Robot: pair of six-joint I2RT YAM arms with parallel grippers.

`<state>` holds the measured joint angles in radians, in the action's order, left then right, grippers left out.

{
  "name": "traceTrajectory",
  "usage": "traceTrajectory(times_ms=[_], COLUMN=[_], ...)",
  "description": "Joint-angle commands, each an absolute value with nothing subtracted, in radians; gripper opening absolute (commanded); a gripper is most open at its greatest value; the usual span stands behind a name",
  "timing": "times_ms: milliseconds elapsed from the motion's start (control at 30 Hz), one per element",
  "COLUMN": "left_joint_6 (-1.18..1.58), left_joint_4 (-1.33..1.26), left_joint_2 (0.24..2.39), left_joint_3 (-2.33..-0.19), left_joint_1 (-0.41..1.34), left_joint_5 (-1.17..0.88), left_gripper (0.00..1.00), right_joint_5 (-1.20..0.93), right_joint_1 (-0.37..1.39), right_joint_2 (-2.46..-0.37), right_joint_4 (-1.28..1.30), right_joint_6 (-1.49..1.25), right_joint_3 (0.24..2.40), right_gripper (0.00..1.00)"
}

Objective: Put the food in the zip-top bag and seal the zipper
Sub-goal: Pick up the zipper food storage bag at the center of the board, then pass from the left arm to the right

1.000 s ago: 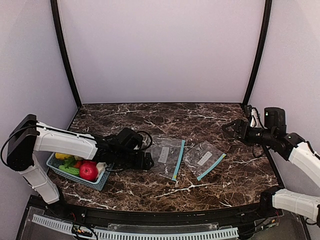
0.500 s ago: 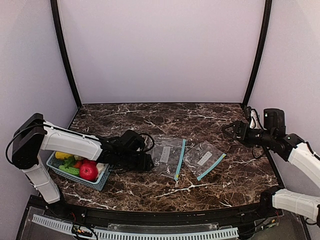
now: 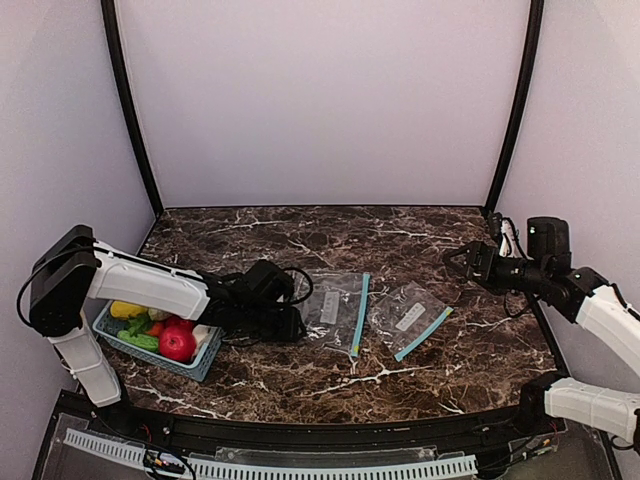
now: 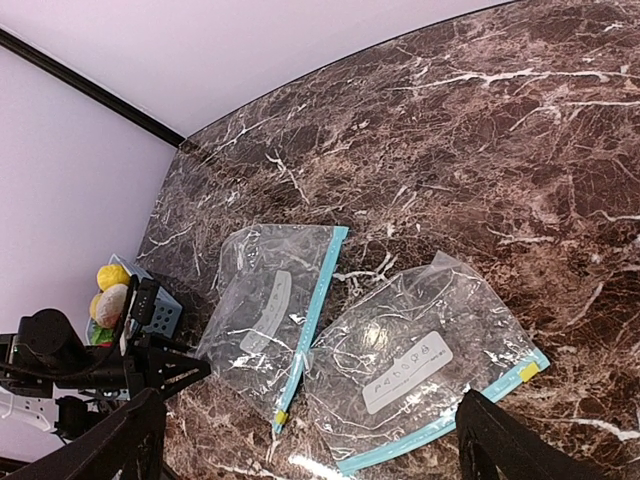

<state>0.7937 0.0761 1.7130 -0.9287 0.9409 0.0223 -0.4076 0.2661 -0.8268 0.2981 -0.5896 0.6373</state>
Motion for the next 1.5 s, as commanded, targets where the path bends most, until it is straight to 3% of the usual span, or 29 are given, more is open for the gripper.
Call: traceTrajectory(times_ms=[0,133,400,867,1467], left_joint_6=[0.755,0.730,0.682,0.665,0.690], left_joint_4=[0.077,0.078,0.006,-0.159,-0.251], left_joint_2=[1.704,1.671,1.483,1.301,1.291], left_joint_3=[-0.960,-0.963,-0.949,-0.890,-0.820], left_joint_1=[0.942,0.942,0.942,0.943,0.943], left_joint_5=[0.004,0.003,-0.091,-0.132,-0.112], left_gripper=[0.35,0.16,0.01,0.01,0.01], right_joint_5=[-0.425,-0.433,-0.489,-0.483,-0.447], right_joint_1=[0.273,0.274,0.322,0.576,0.798], right_joint_2=[-0.831,-0.837,-0.866,-0.986,-1.112], right_joint_4=[0.266,0.258,0.181,0.052,-0.067], right_joint_6=[-0.601,-0.612,-0.644,-0.821,-0.898], right_joint_3=[0.623,0.619,0.631,0.734,0.770], right_gripper=[0.99,0.99,0.99,0.88,0.45])
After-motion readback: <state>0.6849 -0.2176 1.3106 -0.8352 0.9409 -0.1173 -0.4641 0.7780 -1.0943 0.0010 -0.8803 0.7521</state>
